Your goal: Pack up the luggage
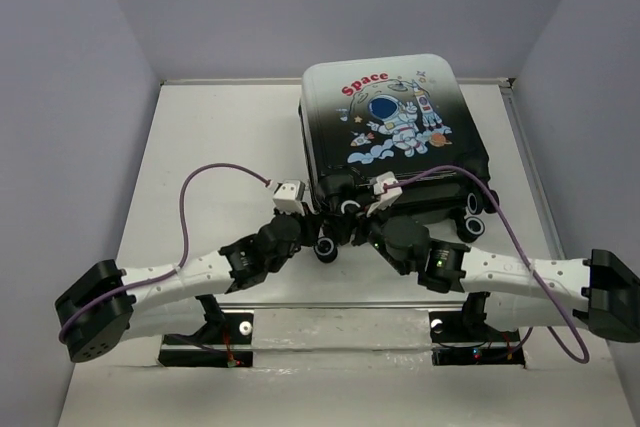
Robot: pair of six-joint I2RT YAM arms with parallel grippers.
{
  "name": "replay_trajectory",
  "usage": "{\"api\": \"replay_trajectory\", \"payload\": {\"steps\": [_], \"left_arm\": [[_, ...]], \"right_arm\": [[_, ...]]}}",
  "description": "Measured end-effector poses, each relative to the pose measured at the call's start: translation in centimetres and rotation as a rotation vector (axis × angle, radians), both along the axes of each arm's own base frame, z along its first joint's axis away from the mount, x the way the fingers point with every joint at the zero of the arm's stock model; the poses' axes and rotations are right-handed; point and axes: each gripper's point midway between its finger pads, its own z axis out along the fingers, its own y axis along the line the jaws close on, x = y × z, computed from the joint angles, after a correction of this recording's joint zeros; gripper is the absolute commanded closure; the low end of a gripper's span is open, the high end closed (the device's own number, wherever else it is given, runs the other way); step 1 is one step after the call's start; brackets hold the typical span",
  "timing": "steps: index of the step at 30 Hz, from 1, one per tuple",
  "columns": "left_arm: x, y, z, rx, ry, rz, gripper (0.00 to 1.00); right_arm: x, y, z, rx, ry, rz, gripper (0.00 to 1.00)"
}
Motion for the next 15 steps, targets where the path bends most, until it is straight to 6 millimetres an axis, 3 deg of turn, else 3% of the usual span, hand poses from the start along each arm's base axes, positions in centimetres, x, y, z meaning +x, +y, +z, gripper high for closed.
{"api": "replay_trajectory", "payload": {"steps": [3, 8, 13, 15], "left_arm": [[0.7, 1.6, 0.1, 0.018, 0.0, 0.049, 0.94], [3.6, 5.5, 1.3, 0.003, -0.025, 0.196, 0.94], [6.9, 11.4, 2.0, 0.047, -0.062, 0.401, 0.94], [7.5, 11.8, 1.9, 0.068, -0.061, 0.409, 0.94]], "right_arm": [[-0.6, -0.9, 0.0, 0.005, 0.004, 0.011, 0.93], [-1.7, -1.7, -0.2, -0.003, 0.017, 0.043, 0.93], [-2.3, -2.6, -0.2, -0.008, 0.022, 0.053, 0.93], [-2.4, -2.7, -0.3, -0.005, 0.025, 0.056, 0.93]]}}
